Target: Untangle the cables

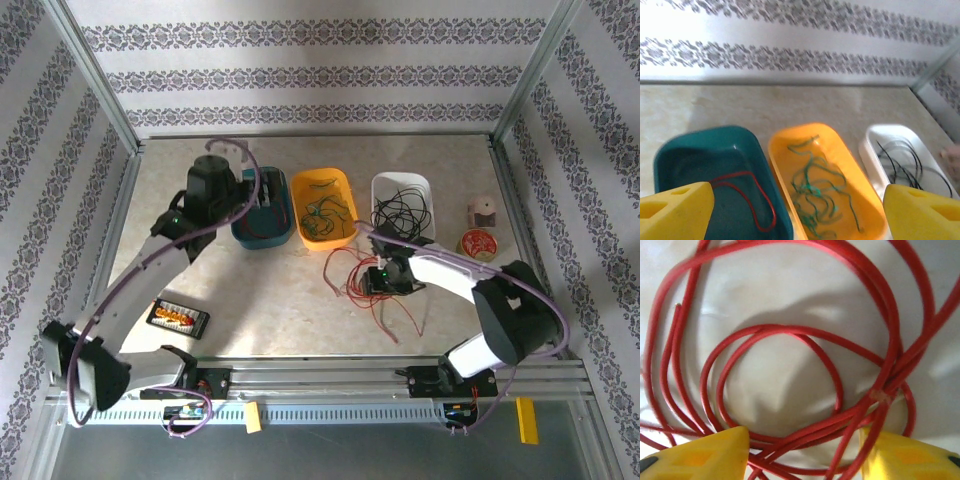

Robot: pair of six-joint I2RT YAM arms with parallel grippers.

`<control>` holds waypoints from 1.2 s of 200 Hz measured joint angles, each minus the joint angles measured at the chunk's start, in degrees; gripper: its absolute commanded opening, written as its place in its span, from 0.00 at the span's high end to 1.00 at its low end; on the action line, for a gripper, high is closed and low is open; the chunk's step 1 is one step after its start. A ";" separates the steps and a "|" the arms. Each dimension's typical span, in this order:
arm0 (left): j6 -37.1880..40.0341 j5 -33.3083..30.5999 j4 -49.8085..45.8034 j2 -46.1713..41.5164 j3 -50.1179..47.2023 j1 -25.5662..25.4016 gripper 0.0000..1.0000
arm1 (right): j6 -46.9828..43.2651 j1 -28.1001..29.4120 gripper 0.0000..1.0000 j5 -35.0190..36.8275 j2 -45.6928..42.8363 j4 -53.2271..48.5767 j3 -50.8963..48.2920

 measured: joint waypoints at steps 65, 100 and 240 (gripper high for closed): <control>-0.90 -1.03 -10.25 -7.39 -21.42 -10.43 0.11 | -11.93 23.04 0.47 -4.31 13.81 -3.10 17.31; -1.36 -2.27 -13.75 -9.60 -22.58 -12.22 0.11 | -13.31 21.55 0.46 -4.37 13.77 -4.26 19.85; 5.20 2.75 -5.86 14.40 -16.44 -14.86 0.33 | -8.74 12.15 0.46 -4.24 4.85 -1.64 13.62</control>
